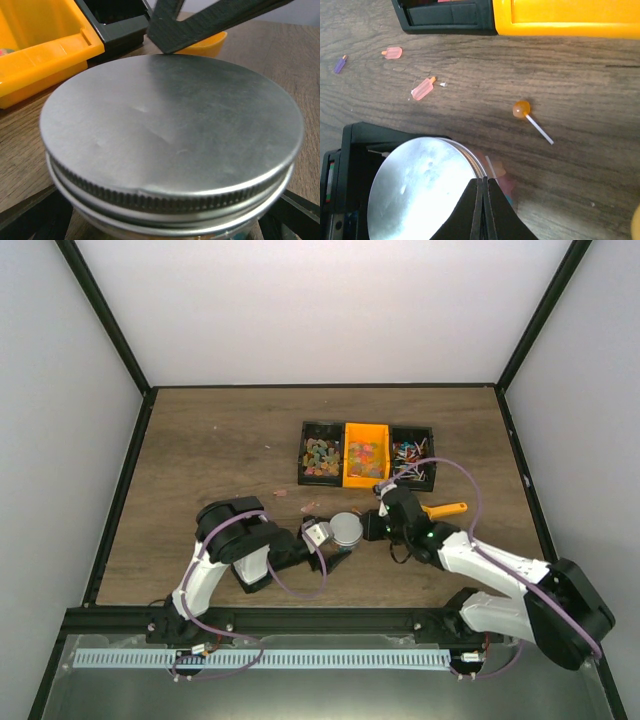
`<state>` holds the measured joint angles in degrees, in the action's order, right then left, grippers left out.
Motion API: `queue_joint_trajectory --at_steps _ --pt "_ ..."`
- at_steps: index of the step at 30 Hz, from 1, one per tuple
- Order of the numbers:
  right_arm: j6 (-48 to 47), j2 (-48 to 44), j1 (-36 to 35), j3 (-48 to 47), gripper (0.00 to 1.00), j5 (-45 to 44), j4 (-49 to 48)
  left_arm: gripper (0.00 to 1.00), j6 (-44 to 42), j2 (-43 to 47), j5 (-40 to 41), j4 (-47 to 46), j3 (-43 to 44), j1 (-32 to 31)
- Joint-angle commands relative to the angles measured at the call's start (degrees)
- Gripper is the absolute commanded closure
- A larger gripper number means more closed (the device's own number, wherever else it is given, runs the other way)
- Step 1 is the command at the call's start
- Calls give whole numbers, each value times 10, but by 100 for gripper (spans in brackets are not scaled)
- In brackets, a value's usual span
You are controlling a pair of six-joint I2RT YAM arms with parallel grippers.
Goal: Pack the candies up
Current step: Screw the bottle lid onto the packing bottle.
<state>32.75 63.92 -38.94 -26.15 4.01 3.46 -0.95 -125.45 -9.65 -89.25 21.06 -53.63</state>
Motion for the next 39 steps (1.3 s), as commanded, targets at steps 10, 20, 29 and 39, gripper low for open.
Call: queue_joint_trajectory --at_steps 10,20,29,39 --pt "-39 91 -4 -70 99 -1 -11 0 169 -97 -44 -124 -47 0" --pt "-26 67 -4 -41 99 -2 2 0 177 -96 -34 -124 -43 -1" --pt "-18 -4 -4 -8 99 24 37 0 183 -97 -30 -124 -41 -1" --pt "-10 -96 -4 5 98 17 68 0 181 -107 -34 -124 -37 0"
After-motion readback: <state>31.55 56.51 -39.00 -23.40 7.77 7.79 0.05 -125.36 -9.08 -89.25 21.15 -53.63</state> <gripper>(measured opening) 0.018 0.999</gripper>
